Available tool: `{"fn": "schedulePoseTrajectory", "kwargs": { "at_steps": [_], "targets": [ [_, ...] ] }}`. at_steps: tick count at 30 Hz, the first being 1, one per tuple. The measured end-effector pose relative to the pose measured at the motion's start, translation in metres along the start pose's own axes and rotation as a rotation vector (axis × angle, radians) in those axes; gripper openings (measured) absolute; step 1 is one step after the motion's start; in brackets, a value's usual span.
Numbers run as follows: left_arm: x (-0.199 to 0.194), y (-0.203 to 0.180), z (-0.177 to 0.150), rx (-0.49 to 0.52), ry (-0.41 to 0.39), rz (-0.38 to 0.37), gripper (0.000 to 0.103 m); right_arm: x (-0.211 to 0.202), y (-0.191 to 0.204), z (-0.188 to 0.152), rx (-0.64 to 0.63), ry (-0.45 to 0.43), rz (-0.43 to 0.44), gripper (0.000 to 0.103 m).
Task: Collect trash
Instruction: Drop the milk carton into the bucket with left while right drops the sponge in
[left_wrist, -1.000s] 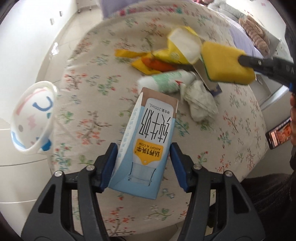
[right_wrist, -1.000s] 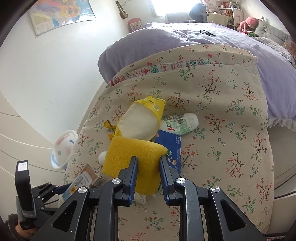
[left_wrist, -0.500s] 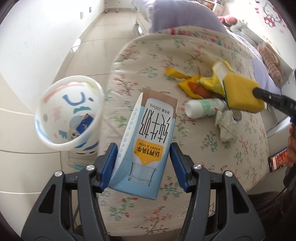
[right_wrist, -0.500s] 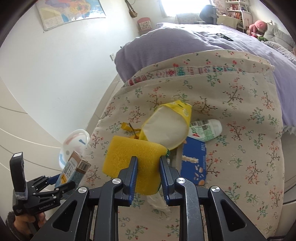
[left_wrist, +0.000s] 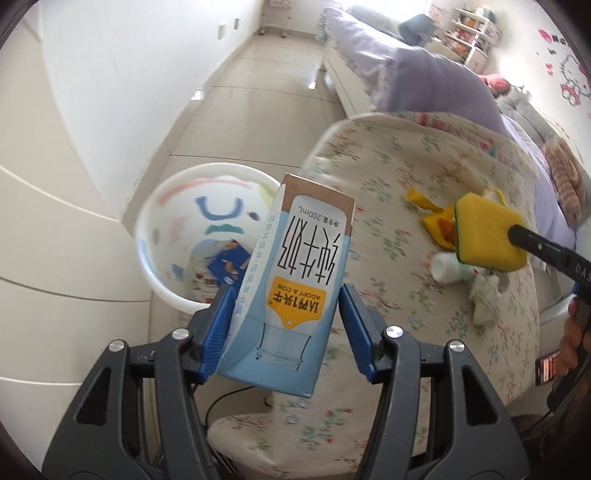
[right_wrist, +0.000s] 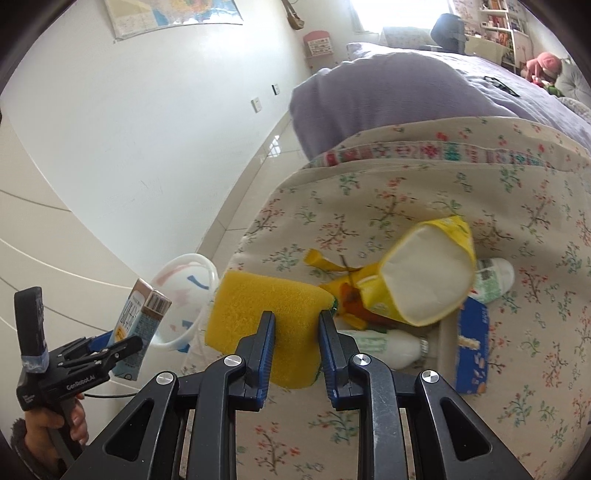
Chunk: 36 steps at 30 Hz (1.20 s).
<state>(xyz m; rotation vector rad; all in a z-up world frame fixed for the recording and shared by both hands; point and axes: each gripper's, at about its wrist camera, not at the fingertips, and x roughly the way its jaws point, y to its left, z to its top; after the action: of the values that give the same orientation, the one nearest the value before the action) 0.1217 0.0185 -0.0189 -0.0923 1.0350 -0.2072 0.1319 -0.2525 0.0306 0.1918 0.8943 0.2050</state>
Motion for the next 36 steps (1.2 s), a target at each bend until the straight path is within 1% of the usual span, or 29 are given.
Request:
{"fn": "schedulePoseTrajectory", "kwargs": {
  "at_steps": [10, 17, 19, 21, 22, 28, 29, 30, 31, 32, 33, 34, 35, 36],
  "targets": [
    [0.010, 0.042, 0.016, -0.064, -0.039, 0.041, 0.060, 0.048, 0.045, 0.010, -0.001, 0.019, 0.060, 0.024],
    [0.016, 0.059, 0.025, -0.091, -0.077, 0.058, 0.061, 0.090, 0.079, 0.009, 0.002, 0.046, 0.091, 0.024],
    [0.018, 0.061, 0.028, -0.088, -0.076, 0.102, 0.064, 0.099, 0.086, 0.008, -0.004, 0.053, 0.091, 0.024],
    [0.018, 0.065, 0.029, -0.093, -0.071, 0.144, 0.082, 0.109, 0.093, 0.007, -0.016, 0.061, 0.085, 0.024],
    [0.017, 0.067, 0.029, -0.097, -0.077, 0.161, 0.084, 0.112, 0.095, 0.007, -0.018, 0.065, 0.085, 0.024],
    [0.015, 0.078, 0.023, -0.098, -0.055, 0.178, 0.085, 0.128, 0.104, 0.006, -0.021, 0.076, 0.093, 0.025],
    [0.015, 0.079, 0.023, -0.097, -0.054, 0.181, 0.085, 0.130, 0.105, 0.006, -0.021, 0.076, 0.098, 0.026],
    [0.014, 0.080, 0.022, -0.097, -0.055, 0.186, 0.085, 0.130, 0.106, 0.006, -0.021, 0.076, 0.107, 0.029],
    [0.013, 0.081, 0.022, -0.097, -0.054, 0.190, 0.086, 0.131, 0.107, 0.005, -0.018, 0.069, 0.128, 0.029],
    [0.014, 0.081, 0.022, -0.098, -0.053, 0.193, 0.087, 0.133, 0.108, 0.005, -0.018, 0.056, 0.157, 0.033],
    [0.013, 0.082, 0.022, -0.101, -0.049, 0.196, 0.089, 0.133, 0.109, 0.006, -0.023, 0.051, 0.194, 0.061],
    [0.013, 0.084, 0.021, -0.108, -0.045, 0.202, 0.090, 0.133, 0.111, 0.006, -0.023, 0.054, 0.198, 0.076],
    [0.013, 0.085, 0.020, -0.116, -0.041, 0.205, 0.091, 0.131, 0.112, 0.006, -0.021, 0.042, 0.192, 0.086],
    [0.012, 0.086, 0.020, -0.121, -0.039, 0.205, 0.091, 0.127, 0.114, 0.005, -0.033, 0.021, 0.182, 0.086]
  ]
}}
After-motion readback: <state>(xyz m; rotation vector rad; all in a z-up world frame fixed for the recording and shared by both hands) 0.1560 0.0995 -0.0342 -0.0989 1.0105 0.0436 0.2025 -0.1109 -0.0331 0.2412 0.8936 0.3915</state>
